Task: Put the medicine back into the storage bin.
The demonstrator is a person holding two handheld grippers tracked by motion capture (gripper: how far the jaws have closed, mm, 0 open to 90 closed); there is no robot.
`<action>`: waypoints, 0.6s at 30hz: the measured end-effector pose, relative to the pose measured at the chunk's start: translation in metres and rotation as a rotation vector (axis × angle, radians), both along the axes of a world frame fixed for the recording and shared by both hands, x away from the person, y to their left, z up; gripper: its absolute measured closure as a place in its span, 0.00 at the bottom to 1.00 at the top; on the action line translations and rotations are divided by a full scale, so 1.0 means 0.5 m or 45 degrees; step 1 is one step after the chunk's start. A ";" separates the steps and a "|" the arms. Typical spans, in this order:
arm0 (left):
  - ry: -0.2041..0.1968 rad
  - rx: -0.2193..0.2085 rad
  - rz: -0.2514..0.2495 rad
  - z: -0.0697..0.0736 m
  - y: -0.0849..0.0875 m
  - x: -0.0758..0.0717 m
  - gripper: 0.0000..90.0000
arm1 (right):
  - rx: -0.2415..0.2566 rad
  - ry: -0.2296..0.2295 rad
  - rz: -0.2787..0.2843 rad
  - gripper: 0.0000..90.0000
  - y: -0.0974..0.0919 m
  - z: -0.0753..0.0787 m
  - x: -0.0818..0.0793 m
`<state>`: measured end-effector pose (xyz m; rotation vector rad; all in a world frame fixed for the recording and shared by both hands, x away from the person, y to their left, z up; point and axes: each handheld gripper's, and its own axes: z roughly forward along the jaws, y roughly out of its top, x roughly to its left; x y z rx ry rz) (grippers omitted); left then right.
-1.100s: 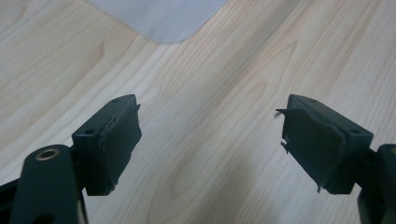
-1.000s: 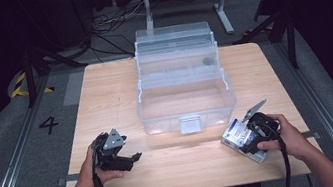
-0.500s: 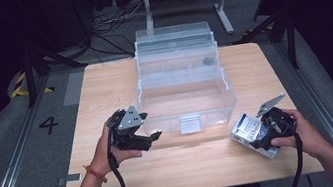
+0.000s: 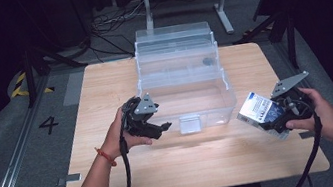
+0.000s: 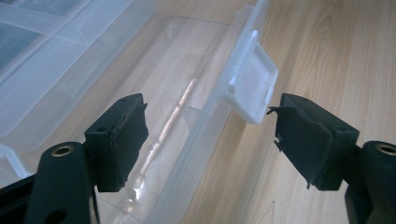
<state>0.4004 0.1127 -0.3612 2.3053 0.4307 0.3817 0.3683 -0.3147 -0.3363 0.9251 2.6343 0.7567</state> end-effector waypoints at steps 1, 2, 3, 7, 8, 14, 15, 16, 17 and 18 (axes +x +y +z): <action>-0.004 0.000 -0.003 0.000 -0.001 0.002 0.29 | -0.004 -0.014 0.006 0.06 0.003 0.014 0.004; 0.005 -0.011 -0.014 -0.002 -0.001 0.004 0.29 | 0.001 -0.029 0.017 0.06 0.005 0.024 0.008; 0.015 -0.012 -0.012 -0.004 0.000 0.004 0.29 | 0.015 -0.042 0.042 0.06 0.009 0.040 0.016; 0.016 -0.036 -0.018 -0.003 0.013 -0.007 0.29 | -0.017 -0.089 0.107 0.06 0.035 0.078 0.042; 0.010 -0.037 -0.020 -0.002 0.018 -0.012 0.29 | -0.028 -0.105 0.133 0.06 0.046 0.087 0.050; 0.000 0.024 0.008 -0.011 0.037 -0.026 0.29 | -0.103 -0.142 0.256 0.06 0.097 0.105 0.090; 0.005 0.025 0.014 -0.012 0.041 -0.029 0.29 | -0.110 -0.138 0.270 0.06 0.105 0.105 0.097; 0.008 0.013 0.017 -0.013 0.046 -0.031 0.29 | -0.112 -0.141 0.290 0.06 0.112 0.103 0.105; 0.009 0.009 0.021 -0.013 0.051 -0.035 0.29 | -0.126 -0.147 0.302 0.06 0.119 0.101 0.112; 0.006 0.011 0.026 -0.014 0.054 -0.039 0.29 | -0.135 -0.159 0.324 0.06 0.127 0.097 0.121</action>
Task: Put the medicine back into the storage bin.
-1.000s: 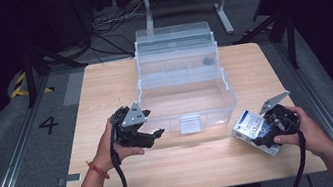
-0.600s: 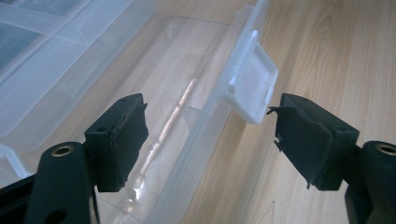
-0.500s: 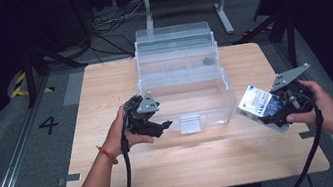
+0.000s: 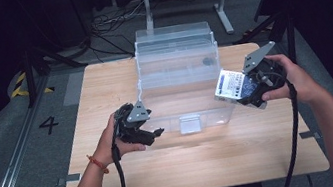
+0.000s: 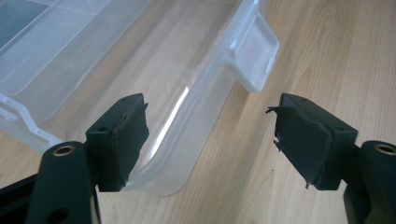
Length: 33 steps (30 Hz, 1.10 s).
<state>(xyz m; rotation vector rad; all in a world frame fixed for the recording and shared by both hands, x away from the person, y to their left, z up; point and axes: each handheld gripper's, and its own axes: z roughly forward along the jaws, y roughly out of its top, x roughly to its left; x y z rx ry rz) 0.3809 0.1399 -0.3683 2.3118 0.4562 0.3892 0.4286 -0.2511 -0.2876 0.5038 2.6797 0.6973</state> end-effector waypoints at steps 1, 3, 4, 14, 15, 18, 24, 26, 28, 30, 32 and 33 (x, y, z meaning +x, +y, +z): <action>-0.005 0.002 0.005 -0.001 0.003 -0.005 0.29 | -0.001 0.003 0.024 0.06 0.006 -0.003 0.006; -0.007 0.014 0.004 -0.004 0.008 -0.015 0.29 | -0.017 0.013 0.048 0.06 0.017 -0.010 0.020; -0.008 0.019 0.008 -0.006 0.009 -0.019 0.29 | -0.034 0.011 0.065 0.06 0.025 -0.014 0.029; 0.097 0.115 0.010 -0.077 0.034 -0.055 0.29 | -0.117 0.034 0.167 0.06 0.070 -0.042 0.072; 0.097 0.115 0.010 -0.077 0.034 -0.055 0.29 | -0.118 0.039 0.187 0.06 0.074 -0.044 0.076; 0.171 0.176 0.026 -0.120 0.055 -0.067 0.28 | -0.140 0.064 0.217 0.06 0.087 -0.052 0.086; 0.229 0.195 0.048 -0.153 0.085 -0.078 0.28 | -0.170 0.077 0.231 0.06 0.108 -0.064 0.099; 0.240 0.183 0.057 -0.159 0.094 -0.082 0.28 | -0.165 0.074 0.241 0.06 0.116 -0.065 0.103; 0.254 0.158 0.061 -0.168 0.104 -0.086 0.28 | -0.176 0.075 0.287 0.06 0.127 -0.066 0.106; 0.272 0.155 0.069 -0.177 0.109 -0.089 0.28 | -0.195 0.069 0.317 0.06 0.137 -0.068 0.111; 0.282 0.169 0.075 -0.188 0.112 -0.091 0.28 | -0.215 0.077 0.320 0.06 0.146 -0.072 0.115; 0.288 0.174 0.077 -0.192 0.114 -0.093 0.28 | -0.224 0.090 0.327 0.06 0.149 -0.074 0.118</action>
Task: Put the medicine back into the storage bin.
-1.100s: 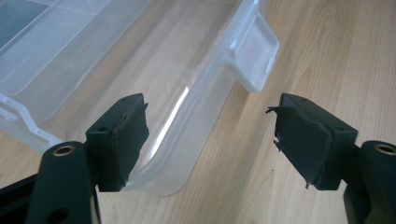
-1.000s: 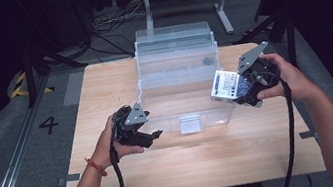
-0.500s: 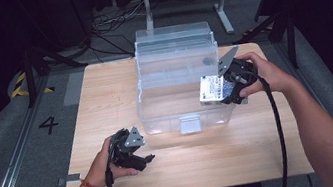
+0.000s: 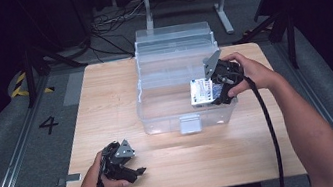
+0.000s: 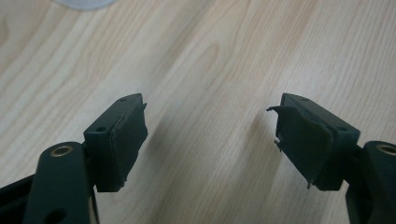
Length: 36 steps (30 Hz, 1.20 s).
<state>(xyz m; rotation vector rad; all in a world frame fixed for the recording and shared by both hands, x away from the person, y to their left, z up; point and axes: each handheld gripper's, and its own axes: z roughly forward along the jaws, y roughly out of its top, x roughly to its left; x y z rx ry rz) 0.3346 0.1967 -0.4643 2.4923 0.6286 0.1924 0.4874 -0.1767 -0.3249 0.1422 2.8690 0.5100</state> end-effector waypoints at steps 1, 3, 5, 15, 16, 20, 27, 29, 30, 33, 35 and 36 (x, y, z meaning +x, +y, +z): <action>0.007 -0.009 0.004 -0.004 0.001 -0.002 0.28 | -0.004 0.001 0.009 0.06 0.003 -0.003 0.003; 0.010 -0.030 0.014 -0.007 0.005 -0.004 0.27 | -0.001 0.010 0.027 0.06 0.008 -0.010 0.008; 0.005 -0.041 0.020 -0.008 0.009 -0.009 0.27 | 0.011 0.009 0.034 0.06 0.011 -0.015 0.014; -0.027 -0.095 0.065 -0.017 0.025 -0.037 0.25 | 0.058 0.016 0.087 0.06 0.010 -0.039 0.035; -0.029 -0.104 0.071 -0.018 0.027 -0.039 0.25 | 0.068 0.022 0.086 0.06 0.007 -0.041 0.037; -0.034 -0.108 0.086 -0.019 0.029 -0.046 0.25 | 0.077 0.044 0.091 0.06 0.001 -0.060 0.044; -0.033 -0.109 0.081 -0.019 0.029 -0.046 0.24 | 0.086 0.081 0.071 0.06 -0.020 -0.081 0.053; -0.031 -0.102 0.080 -0.019 0.029 -0.046 0.24 | 0.102 0.062 0.068 0.06 -0.025 -0.083 0.051; -0.031 -0.102 0.080 -0.019 0.029 -0.046 0.23 | 0.102 0.062 0.068 0.06 -0.025 -0.083 0.051; -0.030 -0.098 0.074 -0.019 0.027 -0.044 0.22 | 0.095 0.036 0.061 0.05 -0.023 -0.083 0.049; -0.030 -0.105 0.072 -0.020 0.025 -0.043 0.21 | 0.090 0.011 0.051 0.05 -0.019 -0.083 0.049; -0.031 -0.103 0.066 -0.019 0.024 -0.042 0.21 | 0.108 -0.008 0.031 0.06 -0.019 -0.082 0.046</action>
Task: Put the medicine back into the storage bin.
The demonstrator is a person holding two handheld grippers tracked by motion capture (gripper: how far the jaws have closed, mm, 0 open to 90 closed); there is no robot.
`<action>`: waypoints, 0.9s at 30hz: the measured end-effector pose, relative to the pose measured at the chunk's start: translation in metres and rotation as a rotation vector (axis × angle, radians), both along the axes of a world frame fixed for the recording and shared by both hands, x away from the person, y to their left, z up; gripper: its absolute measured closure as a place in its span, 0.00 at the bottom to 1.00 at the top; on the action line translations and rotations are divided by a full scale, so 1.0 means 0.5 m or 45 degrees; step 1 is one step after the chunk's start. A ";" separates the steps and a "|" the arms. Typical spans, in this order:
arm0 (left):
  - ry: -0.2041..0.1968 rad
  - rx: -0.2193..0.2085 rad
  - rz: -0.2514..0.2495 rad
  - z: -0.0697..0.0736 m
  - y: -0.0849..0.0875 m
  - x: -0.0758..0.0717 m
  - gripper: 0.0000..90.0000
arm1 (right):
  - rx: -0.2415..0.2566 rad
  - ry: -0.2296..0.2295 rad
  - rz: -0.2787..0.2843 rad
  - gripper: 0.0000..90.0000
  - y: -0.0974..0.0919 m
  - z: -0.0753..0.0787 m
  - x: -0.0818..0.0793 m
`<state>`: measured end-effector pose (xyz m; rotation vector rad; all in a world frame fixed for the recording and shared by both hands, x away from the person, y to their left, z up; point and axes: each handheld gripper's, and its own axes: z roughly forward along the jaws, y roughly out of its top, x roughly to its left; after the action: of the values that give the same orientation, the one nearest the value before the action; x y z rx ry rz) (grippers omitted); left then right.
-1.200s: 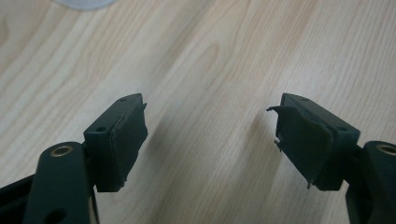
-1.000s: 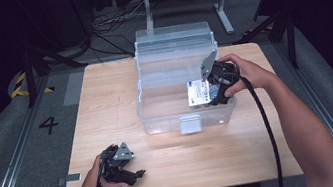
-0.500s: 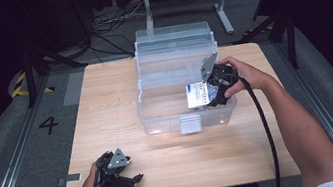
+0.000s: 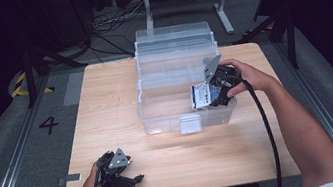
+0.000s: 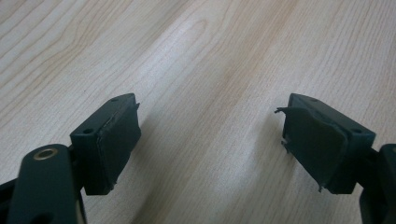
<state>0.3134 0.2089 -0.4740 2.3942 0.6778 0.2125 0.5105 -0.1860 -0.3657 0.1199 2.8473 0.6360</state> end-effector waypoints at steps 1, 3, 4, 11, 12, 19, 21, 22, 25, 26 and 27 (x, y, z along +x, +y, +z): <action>0.000 0.002 -0.003 0.000 0.000 0.001 0.21 | 0.017 0.002 0.010 0.06 0.000 0.001 0.000; 0.000 0.008 -0.013 0.001 -0.001 0.002 0.21 | 0.045 0.004 0.006 0.06 0.002 0.001 0.000; 0.002 0.007 -0.011 0.001 -0.001 0.002 0.20 | 0.053 -0.004 -0.001 0.06 0.003 0.000 -0.002; 0.004 0.005 -0.005 0.000 -0.003 0.002 0.19 | 0.058 -0.001 -0.023 0.06 0.001 -0.007 0.001; 0.005 0.005 -0.004 0.000 -0.004 0.002 0.19 | 0.056 0.004 -0.025 0.06 0.002 -0.008 0.001; 0.008 0.007 -0.012 0.000 -0.006 0.003 0.19 | -0.085 0.060 -0.069 0.06 0.026 -0.016 0.003; 0.009 0.011 -0.015 0.001 -0.007 0.004 0.18 | -0.149 0.069 -0.087 0.06 0.032 -0.013 0.004; 0.013 0.011 -0.012 0.000 -0.007 0.004 0.18 | -0.169 0.081 -0.085 0.06 0.035 -0.011 0.003; 0.015 0.014 -0.013 0.001 -0.008 0.004 0.18 | -0.290 0.102 -0.080 0.06 0.049 -0.007 0.001; 0.014 0.011 -0.012 0.000 -0.008 0.004 0.18 | -0.336 0.097 -0.084 0.06 0.056 -0.008 -0.001; 0.014 0.011 -0.011 0.000 -0.008 0.003 0.18 | -0.363 0.079 -0.083 0.06 0.062 -0.009 -0.003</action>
<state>0.3152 0.2050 -0.4738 2.4074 0.6725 0.1992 0.5091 -0.1551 -0.3702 0.1862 2.9431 0.2127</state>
